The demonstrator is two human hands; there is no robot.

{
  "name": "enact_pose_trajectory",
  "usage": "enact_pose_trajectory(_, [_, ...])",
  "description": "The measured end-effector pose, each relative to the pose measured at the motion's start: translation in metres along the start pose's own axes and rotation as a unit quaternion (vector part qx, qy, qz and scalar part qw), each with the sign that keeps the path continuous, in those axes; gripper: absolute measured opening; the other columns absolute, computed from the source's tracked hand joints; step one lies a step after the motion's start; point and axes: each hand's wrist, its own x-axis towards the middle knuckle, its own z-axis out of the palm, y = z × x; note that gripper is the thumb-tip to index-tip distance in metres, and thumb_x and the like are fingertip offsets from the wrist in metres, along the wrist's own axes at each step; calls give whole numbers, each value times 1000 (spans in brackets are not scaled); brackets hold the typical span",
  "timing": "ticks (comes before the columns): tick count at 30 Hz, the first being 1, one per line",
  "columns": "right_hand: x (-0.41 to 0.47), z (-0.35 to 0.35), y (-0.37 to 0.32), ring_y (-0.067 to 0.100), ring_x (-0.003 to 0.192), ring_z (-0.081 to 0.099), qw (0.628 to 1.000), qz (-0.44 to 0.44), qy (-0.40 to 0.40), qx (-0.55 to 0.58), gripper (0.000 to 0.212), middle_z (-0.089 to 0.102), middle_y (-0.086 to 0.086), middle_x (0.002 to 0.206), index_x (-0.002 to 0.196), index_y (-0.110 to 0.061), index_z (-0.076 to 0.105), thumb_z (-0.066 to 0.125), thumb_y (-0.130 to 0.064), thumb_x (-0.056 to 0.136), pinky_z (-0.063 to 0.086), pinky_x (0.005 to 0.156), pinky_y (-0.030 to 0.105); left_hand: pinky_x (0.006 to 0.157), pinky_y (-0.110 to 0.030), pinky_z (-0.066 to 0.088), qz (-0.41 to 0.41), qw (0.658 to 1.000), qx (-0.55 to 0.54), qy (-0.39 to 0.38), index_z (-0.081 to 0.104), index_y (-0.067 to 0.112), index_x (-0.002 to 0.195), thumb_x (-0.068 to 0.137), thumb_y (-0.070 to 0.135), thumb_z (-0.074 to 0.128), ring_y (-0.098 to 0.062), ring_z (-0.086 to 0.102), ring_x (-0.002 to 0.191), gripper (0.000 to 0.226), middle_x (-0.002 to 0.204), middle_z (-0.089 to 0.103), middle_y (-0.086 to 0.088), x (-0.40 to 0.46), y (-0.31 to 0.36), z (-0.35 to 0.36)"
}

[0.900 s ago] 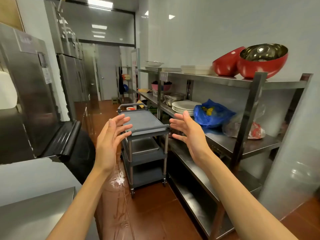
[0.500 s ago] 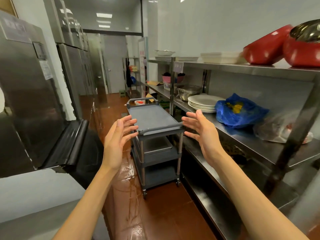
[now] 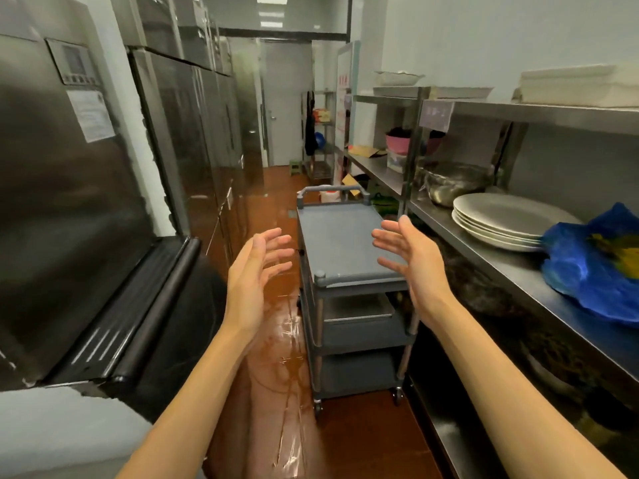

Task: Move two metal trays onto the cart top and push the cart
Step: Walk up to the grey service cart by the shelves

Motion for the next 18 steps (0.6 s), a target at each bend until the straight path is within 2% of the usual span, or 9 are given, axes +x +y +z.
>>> enact_pose_trajectory(6, [114,40,43,15,104,67,1000,-1,-15,15,39,72,3,111,115,-17,65,38,-42,101,52,96,44,100,-46,52,-8,999,19,30,57,8,130,89,60,40,-22,67,110,68,124,67,-10,102,-56,-5])
enact_pose_trajectory(10, [187,69,76,15,103,67,1000,0,-7,7,41,71,4,111,117,-14,65,38,-41,102,52,96,44,100,-47,51,-14,999,15,27,57,7,128,91,50,37,-24,67,110,61,124,67,-11,179,-104,-12])
enact_pose_trajectory(18, [324,125,126,15,104,67,999,23,43,-2,42,71,3,112,116,-15,65,37,-43,102,52,97,45,100,-45,52,-33,999,27,-18,61,17,121,94,50,34,-22,68,108,50,122,68,-6,336,-187,-26])
